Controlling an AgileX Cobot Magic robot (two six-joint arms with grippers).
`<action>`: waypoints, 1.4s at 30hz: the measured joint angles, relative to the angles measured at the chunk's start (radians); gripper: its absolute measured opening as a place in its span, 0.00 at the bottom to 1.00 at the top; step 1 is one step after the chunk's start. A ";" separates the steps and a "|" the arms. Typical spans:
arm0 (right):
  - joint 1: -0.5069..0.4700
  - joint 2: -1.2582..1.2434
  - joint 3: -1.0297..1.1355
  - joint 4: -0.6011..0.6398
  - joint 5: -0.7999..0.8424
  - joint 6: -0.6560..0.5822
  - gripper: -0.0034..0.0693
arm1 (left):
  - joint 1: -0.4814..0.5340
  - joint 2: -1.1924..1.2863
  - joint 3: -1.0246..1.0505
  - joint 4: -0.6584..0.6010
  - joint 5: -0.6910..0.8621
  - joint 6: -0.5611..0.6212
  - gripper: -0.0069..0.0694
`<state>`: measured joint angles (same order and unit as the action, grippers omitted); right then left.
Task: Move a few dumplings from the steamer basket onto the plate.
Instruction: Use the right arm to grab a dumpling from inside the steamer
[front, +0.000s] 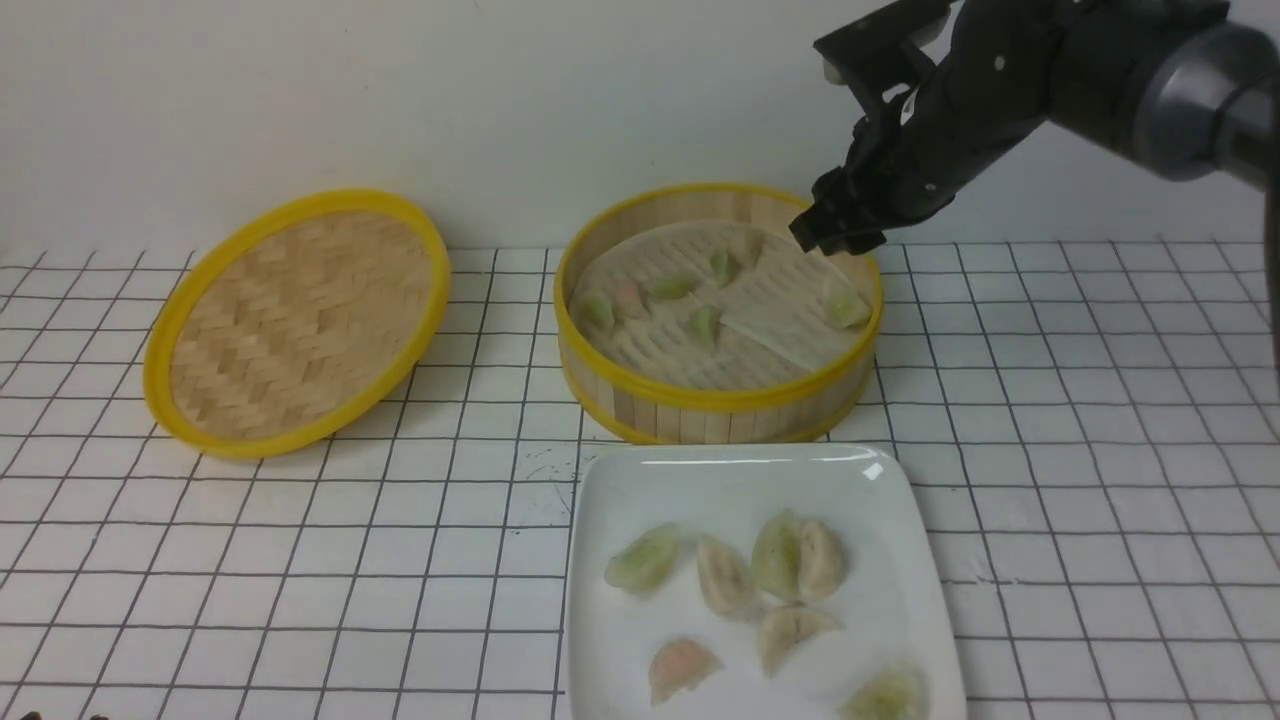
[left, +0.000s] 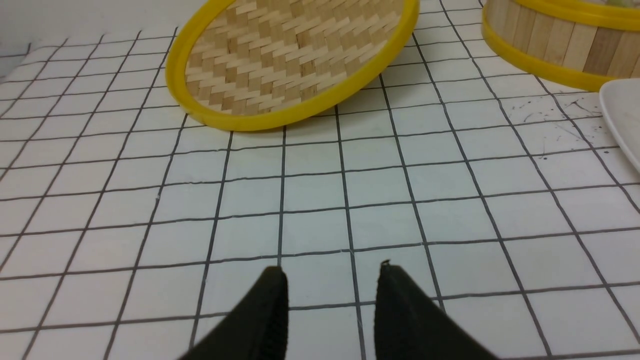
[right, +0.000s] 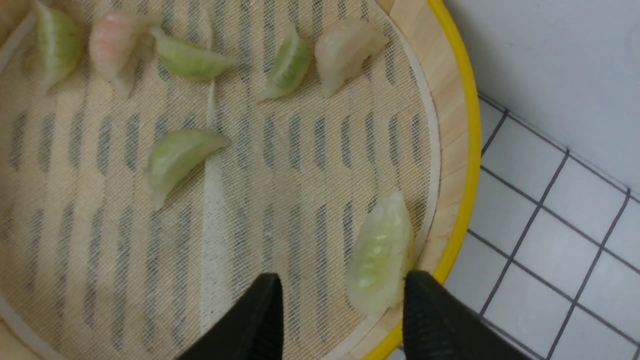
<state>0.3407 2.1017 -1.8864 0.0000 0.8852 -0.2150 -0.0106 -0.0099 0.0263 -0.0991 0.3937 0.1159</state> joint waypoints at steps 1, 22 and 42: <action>0.000 0.014 -0.017 -0.008 -0.002 0.000 0.52 | 0.000 0.000 0.000 0.000 0.000 0.000 0.39; -0.014 0.164 -0.105 -0.038 -0.001 0.006 0.58 | 0.000 0.000 0.000 0.001 0.000 0.000 0.39; -0.033 0.213 -0.120 -0.052 -0.060 -0.018 0.58 | 0.000 0.000 0.000 0.001 0.000 0.000 0.39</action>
<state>0.3080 2.3151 -2.0062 -0.0520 0.8254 -0.2331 -0.0106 -0.0099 0.0263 -0.0985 0.3937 0.1159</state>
